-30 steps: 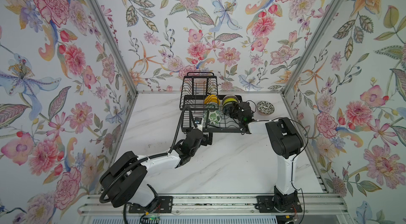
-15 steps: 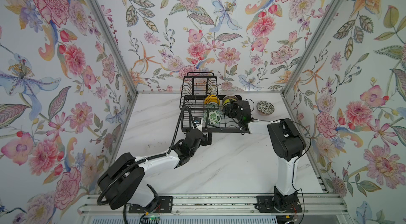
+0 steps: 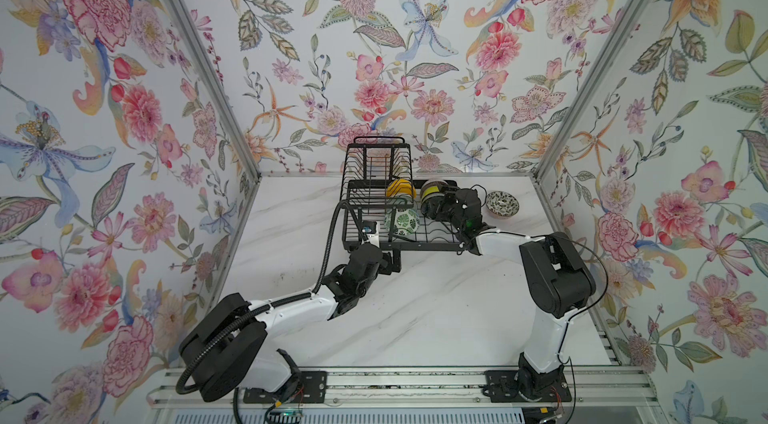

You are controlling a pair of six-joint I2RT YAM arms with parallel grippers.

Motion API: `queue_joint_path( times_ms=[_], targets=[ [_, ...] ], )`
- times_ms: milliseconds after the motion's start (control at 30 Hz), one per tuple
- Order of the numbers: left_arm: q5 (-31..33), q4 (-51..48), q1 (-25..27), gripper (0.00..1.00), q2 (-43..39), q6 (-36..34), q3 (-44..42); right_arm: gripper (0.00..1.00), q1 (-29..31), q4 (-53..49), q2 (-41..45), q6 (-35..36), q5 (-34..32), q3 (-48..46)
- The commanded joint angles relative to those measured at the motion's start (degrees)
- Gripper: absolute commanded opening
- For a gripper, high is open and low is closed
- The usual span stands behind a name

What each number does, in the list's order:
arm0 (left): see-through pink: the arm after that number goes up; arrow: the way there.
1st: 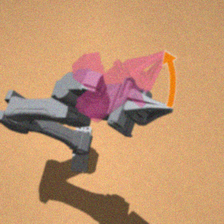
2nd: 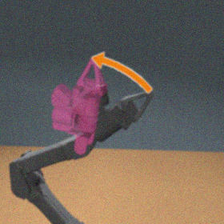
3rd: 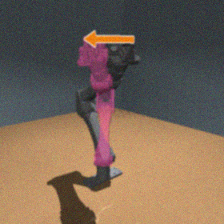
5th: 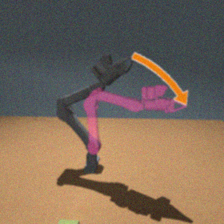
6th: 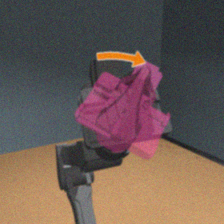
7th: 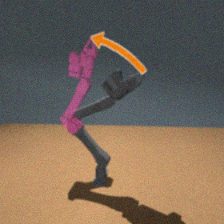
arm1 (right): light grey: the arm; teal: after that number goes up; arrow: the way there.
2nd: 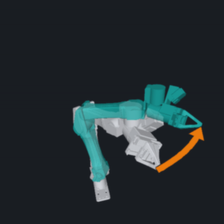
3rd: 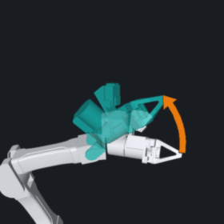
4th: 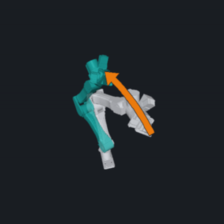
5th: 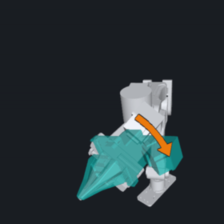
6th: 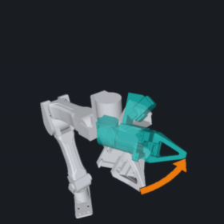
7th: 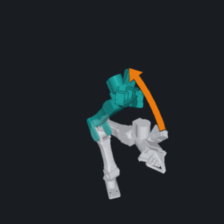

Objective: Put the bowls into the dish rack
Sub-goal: 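Open the right gripper and draw it back from the blue-grey bowl, then grasp the pink leaf bowl with the right gripper while the left moves over the rack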

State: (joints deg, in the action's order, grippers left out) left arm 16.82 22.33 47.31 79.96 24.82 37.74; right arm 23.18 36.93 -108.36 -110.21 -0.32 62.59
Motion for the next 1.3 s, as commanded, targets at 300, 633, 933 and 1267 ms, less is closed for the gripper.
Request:
queue_joint_path(
  times_ms=[300,633,933,1267],
  targets=[
    [5.8,0.0,2.0,0.99,-4.9,0.1,0.6,0.86,-2.9,-6.5,14.4,16.9,7.9,-8.1],
    [8.2,1.2,5.2,0.99,-1.5,-3.7,8.1,0.99,-15.1,-32.9,33.8,39.0,9.0,-10.1],
    [3.0,3.1,9.7,0.99,10.9,-12.2,24.2,0.99,-30.6,-57.4,30.1,53.9,12.9,1.2],
    [-3.5,-7.8,10.5,0.99,32.7,-14.5,52.1,0.99,-37.3,-64.8,15.3,63.4,8.4,10.2]
  ],
)
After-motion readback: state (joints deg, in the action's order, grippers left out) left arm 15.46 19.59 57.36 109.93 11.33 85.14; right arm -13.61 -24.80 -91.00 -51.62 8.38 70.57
